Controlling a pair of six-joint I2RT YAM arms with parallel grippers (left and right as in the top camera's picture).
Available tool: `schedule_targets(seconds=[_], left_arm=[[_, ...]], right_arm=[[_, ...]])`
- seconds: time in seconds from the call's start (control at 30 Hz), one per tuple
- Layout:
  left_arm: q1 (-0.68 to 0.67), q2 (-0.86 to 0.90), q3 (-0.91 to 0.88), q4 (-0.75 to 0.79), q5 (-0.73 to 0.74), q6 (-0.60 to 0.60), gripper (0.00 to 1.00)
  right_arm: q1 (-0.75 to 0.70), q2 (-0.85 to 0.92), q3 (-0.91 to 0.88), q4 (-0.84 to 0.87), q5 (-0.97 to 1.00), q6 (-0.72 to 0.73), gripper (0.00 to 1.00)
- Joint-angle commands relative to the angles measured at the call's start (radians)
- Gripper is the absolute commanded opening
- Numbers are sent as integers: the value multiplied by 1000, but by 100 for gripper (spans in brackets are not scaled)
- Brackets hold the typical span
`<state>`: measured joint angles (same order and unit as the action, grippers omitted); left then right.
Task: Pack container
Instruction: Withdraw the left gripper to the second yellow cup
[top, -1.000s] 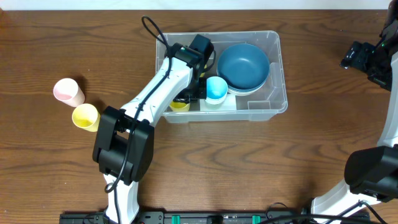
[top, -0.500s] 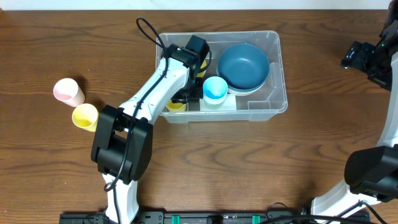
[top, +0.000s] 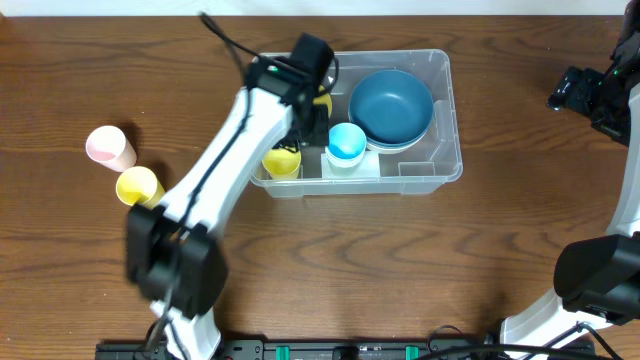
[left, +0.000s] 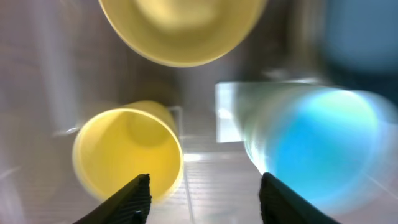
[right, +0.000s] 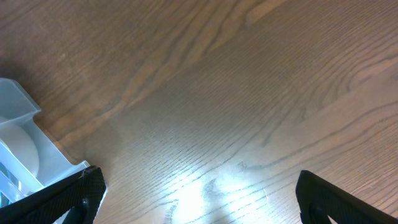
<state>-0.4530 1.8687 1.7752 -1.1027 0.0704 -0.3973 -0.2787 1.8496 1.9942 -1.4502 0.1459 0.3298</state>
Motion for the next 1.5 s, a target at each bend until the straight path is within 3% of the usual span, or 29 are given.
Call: schedule_targets(seconds=[0.0, 0.17, 0.3, 0.47, 0.7, 1.2, 1.47], left_arm=[[9, -144, 35, -22, 4, 58, 63], [94, -290, 35, -80, -134, 64, 68], [246, -323, 35, -146, -177, 76, 72], [436, -280, -6, -228, -176, 79, 72], [595, -142, -133, -194, -170, 79, 73], [702, 85, -155, -100, -150, 90, 73], [700, 150, -156, -71, -136, 90, 65]], right_arm=[[-4, 2, -1, -1, -1, 14, 99], [-3, 2, -1, -1, -1, 14, 99], [-4, 2, -1, -1, -1, 14, 99], [-4, 2, -1, -1, -1, 14, 99], [-4, 2, -1, -1, -1, 14, 99], [-4, 2, -1, -1, -1, 14, 99], [-3, 2, -1, -1, -1, 14, 99]])
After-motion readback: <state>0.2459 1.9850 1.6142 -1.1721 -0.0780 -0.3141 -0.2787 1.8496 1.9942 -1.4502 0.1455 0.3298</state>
